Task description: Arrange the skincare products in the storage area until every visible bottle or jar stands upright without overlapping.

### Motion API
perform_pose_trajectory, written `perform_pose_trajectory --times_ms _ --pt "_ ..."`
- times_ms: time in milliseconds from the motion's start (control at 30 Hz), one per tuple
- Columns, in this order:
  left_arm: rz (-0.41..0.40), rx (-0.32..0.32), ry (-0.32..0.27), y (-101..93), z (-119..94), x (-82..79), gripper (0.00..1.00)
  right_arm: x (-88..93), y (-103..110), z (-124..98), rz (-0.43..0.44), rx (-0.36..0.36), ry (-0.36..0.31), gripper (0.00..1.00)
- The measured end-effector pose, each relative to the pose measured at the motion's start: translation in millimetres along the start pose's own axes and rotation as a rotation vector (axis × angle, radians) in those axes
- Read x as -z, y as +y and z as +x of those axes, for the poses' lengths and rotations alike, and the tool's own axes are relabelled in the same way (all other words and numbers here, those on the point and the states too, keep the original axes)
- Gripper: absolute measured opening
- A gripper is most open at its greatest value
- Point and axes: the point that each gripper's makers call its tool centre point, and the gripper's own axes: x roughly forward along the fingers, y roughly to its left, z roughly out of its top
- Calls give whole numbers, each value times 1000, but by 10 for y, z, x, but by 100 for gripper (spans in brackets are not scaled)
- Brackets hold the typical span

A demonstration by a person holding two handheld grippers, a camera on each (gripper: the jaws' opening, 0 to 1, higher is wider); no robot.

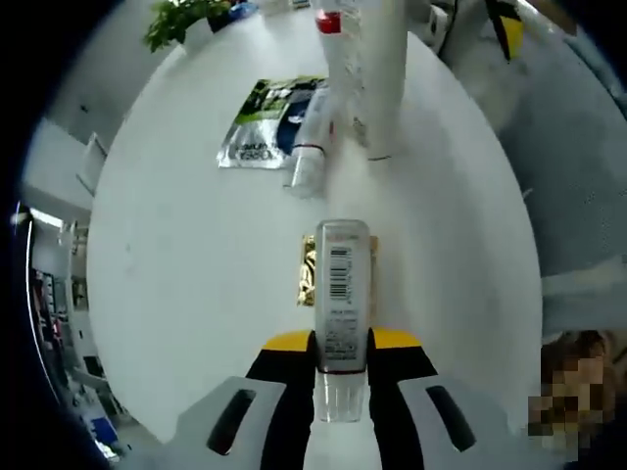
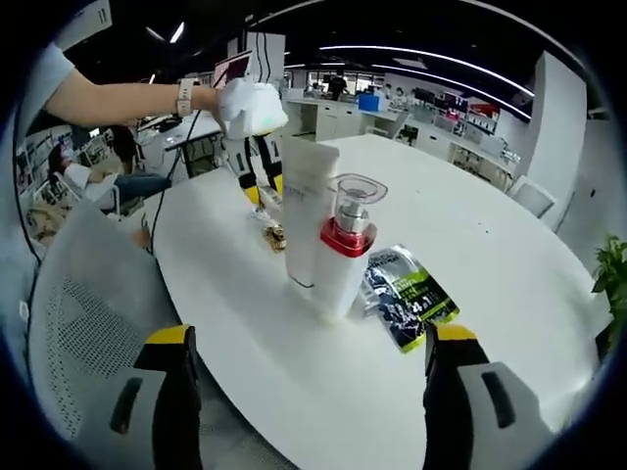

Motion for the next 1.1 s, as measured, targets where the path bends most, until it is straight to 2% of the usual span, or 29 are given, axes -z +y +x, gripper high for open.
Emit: perform_pose_trajectory --times_ms 167,300,433,533,767,867,967,1100 --pt "2 -4 -15 -134 -6 -47 15 -25 81 22 -5 -17 -8 93" --pt "-7 -5 -39 -256 -24 -143 15 -24 161 24 10 -33 0 91" --pt "-8 4 -39 -382 -33 -220 15 -70 264 24 12 -55 -20 79" --pt "2 7 -43 -467 -54 -290 15 -149 369 35 6 -89 -48 77" --pt "24 23 -38 -671 -50 -410 15 -221 543 81 -56 -151 -56 64" --pt "3 22 -52 -720 -52 -475 15 -254 635 116 -73 -189 -60 57" --pt "-8 25 -57 -767 -46 -519 15 -299 730 173 -139 -226 -48 51" --pt "-15 26 -77 -830 -48 -615 15 -306 790 275 -210 -221 -28 49"
